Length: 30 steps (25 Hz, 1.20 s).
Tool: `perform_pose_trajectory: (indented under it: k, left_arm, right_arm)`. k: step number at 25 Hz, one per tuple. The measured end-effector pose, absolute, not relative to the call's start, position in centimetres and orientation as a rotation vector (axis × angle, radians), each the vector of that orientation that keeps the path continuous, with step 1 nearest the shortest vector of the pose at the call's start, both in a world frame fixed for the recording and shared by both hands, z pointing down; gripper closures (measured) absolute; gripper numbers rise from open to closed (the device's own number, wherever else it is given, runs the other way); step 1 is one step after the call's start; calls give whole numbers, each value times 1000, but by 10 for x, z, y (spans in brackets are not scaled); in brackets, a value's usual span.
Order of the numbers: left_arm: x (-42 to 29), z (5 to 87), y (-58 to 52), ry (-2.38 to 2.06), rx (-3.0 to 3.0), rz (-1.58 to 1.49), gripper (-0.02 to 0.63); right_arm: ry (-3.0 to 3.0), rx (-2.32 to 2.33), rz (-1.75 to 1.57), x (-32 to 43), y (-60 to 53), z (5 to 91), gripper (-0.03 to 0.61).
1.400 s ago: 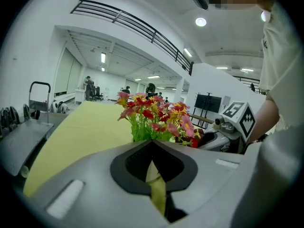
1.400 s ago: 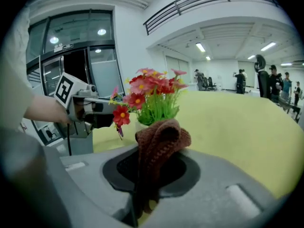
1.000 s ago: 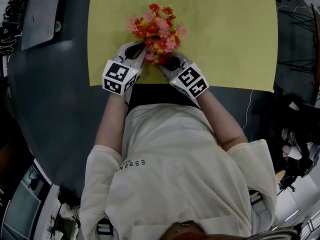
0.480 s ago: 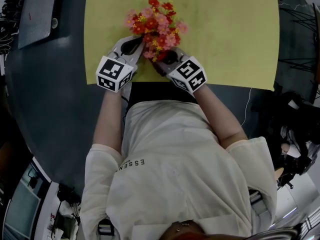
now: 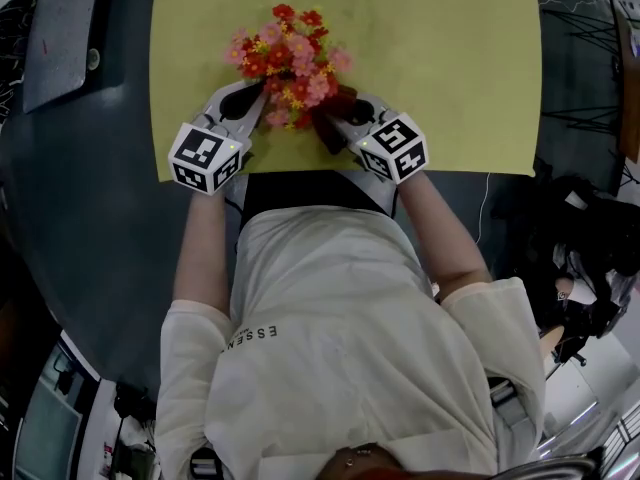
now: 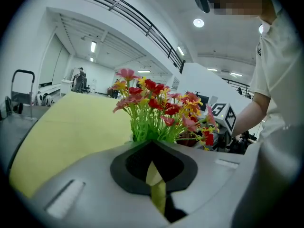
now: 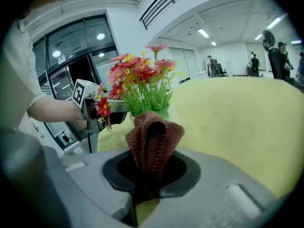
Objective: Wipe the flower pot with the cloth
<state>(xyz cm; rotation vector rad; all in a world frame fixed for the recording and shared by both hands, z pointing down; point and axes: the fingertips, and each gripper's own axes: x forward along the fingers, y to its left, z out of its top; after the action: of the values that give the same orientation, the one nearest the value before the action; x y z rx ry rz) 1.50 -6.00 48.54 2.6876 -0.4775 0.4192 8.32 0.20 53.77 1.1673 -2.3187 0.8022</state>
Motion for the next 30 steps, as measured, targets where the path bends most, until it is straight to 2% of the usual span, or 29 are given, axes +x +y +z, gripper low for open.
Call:
perform_pose_trajectory:
  k: [8,16,30]
  left_arm:
    - [19,485,-60,-498,2670,415,600]
    - [19,485,-59,-545,2667,430,600]
    - [17,487,-62,-592,2632,448,604]
  right_arm:
    - [-2213,1242,643,152,-60,529,520]
    - [-2267,1182,624,128,-97,535,520]
    - [-2274,1062,541,111,-56,538,520]
